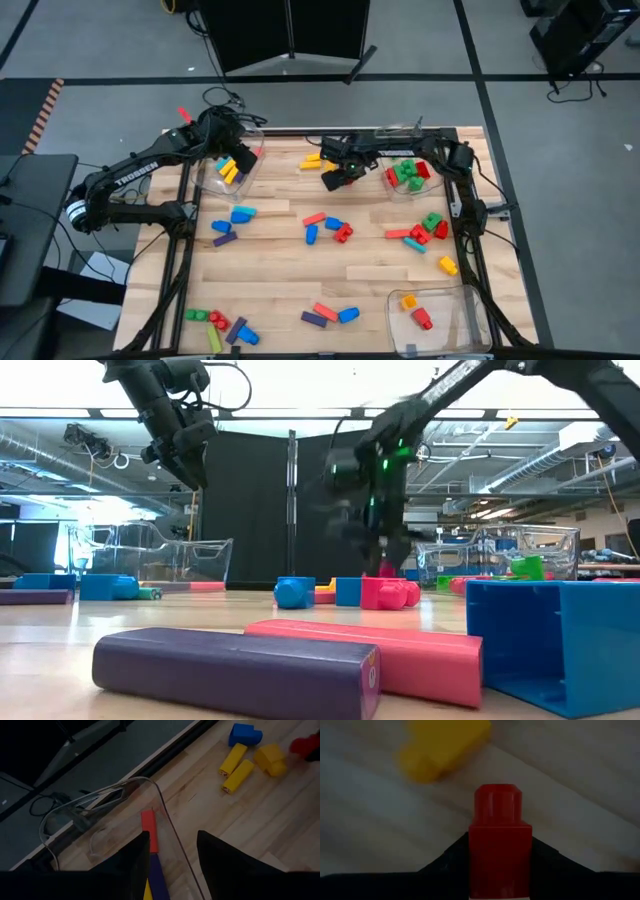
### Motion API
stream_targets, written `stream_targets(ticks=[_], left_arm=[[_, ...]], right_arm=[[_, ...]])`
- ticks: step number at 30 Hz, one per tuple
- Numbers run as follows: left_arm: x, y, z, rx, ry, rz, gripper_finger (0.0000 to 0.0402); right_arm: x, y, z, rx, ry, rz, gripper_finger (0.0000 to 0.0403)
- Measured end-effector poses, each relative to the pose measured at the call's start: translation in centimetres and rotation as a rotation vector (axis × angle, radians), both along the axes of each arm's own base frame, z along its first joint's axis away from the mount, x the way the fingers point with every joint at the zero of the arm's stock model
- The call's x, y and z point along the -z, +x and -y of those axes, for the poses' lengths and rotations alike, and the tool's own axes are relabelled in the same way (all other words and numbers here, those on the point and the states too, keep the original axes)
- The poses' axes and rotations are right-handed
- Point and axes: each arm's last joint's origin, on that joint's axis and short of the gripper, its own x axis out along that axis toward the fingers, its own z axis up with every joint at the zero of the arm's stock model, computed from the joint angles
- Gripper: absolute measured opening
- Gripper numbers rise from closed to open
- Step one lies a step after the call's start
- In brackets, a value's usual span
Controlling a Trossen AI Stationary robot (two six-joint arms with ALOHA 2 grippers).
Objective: Sort blocks by size
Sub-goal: Put the red 1 stud game piece into the bottom transparent bin
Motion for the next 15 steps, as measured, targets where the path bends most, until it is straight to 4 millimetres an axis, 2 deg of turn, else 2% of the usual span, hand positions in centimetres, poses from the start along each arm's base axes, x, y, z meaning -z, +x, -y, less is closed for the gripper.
stream_targets(ticks=[4, 6, 10, 15], left_arm=[[-0.1, 0.1, -0.1, 0.001, 0.012, 0.013, 0.0170], [-0.1, 0.1, -0.1, 0.000, 0.015, 0.013, 0.0170], [-0.1, 0.1, -0.1, -0.011, 0.021, 0.004, 0.0170], [-0.1, -0.3, 0.3, -0.009, 0.004, -0.018, 0.0170]], right_arm=[[-3.4, -0.3, -1.8, -0.003, -0.043, 0.056, 0.0140], [-5.4, -0.4, -3.3, 0.005, -0.093, 0.091, 0.0140], [-10.3, -1.7, -7.1, 0.012, -0.178, 0.193, 0.0140], [-14.7, -4.7, -12.7, 0.029, -0.217, 0.247, 0.0140]])
